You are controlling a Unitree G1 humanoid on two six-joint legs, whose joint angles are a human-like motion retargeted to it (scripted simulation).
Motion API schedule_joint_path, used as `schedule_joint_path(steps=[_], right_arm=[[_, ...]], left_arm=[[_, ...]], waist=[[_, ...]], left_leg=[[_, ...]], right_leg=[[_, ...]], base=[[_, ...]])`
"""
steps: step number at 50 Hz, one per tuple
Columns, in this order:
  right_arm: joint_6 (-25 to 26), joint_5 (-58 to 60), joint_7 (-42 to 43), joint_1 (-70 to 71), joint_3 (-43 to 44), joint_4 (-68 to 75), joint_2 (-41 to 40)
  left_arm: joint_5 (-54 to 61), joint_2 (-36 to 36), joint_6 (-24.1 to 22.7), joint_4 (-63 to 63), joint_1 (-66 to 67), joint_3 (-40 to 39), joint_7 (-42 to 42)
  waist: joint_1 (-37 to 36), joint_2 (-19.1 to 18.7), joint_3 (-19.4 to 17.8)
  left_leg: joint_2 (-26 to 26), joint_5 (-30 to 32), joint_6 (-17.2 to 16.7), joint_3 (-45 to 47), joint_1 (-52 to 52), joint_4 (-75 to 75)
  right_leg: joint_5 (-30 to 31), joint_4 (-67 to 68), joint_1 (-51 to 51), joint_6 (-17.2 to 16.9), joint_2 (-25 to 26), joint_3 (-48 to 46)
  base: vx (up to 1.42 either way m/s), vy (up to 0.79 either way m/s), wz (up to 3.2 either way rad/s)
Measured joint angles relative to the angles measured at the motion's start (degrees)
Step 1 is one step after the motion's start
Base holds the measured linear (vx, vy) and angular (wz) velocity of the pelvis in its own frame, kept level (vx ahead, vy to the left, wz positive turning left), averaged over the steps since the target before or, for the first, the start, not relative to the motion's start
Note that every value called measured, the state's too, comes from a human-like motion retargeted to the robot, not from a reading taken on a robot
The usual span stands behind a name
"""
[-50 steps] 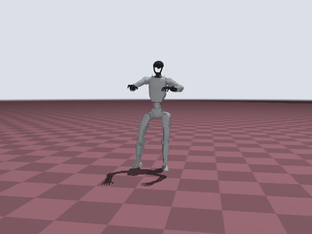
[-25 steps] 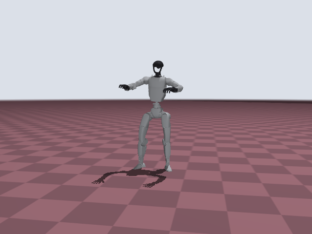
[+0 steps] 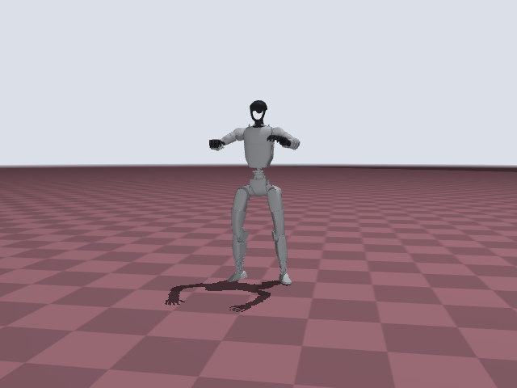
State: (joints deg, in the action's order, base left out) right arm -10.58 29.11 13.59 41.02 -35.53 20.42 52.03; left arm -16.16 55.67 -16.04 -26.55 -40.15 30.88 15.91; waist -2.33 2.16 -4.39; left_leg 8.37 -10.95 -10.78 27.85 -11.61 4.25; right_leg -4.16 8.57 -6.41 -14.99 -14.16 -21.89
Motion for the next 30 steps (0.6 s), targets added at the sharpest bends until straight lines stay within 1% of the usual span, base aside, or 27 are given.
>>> schedule_joint_path(steps=[5,10,17,24,30], right_arm=[[0.2,0.8,0.4,1.8,0.0,2.0,0.5],[0.6,0.7,0.1,3.8,0.2,2.5,0.7],[0.4,-0.3,0.3,10.2,-2.7,-6.5,0.8],[-0.2,1.7,2.8,21.5,-8.4,-13.8,-4.4],[0.1,3.1,2.3,31.1,-14.6,-12.8,-11.7]], left_arm=[[-4.4,0.5,0.2,1.8,-4.8,3.2,1.5],[-3.3,0.1,0.0,6.1,-8.0,5.6,-0.3],[-0.2,-2.3,0.5,8.8,-9.3,7.1,-3.0],[0.2,-4.7,0.9,5.3,-9.1,7.4,-2.2],[0.6,-5.5,0.8,3.2,-9.9,8.6,-1.7]], waist=[[0.5,-0.9,-0.2],[1.2,-1.6,-0.6],[1.9,-1.8,-1.1],[1.2,-1.6,-1.7],[-1.2,-1.3,-1.9]], left_leg=[[0.8,0.9,0.1,-1.1,0.7,-0.8],[1.7,2.0,0.2,-2.3,2.2,-1.3],[3.2,3.3,0.6,-4.1,4.9,-0.9],[4.6,4.2,0.7,-5.9,6.6,-0.4],[5.6,5.1,0.3,-7.7,7.4,-0.7]], right_leg=[[-0.5,0.6,0.6,0.1,0.8,-1.2],[-0.7,0.9,1.5,0.3,1.7,-2.6],[-0.6,0.2,2.5,0.4,3.1,-4.4],[-0.6,-0.7,2.3,0.3,4.6,-6.1],[-0.8,-1.1,1.9,0.0,5.7,-7.7]], base=[[-0.02,-0.12,0.19],[-0.04,-0.13,0.21],[-0.04,-0.14,0.19],[-0.02,-0.13,0.2],[-0.01,-0.09,0.24]])
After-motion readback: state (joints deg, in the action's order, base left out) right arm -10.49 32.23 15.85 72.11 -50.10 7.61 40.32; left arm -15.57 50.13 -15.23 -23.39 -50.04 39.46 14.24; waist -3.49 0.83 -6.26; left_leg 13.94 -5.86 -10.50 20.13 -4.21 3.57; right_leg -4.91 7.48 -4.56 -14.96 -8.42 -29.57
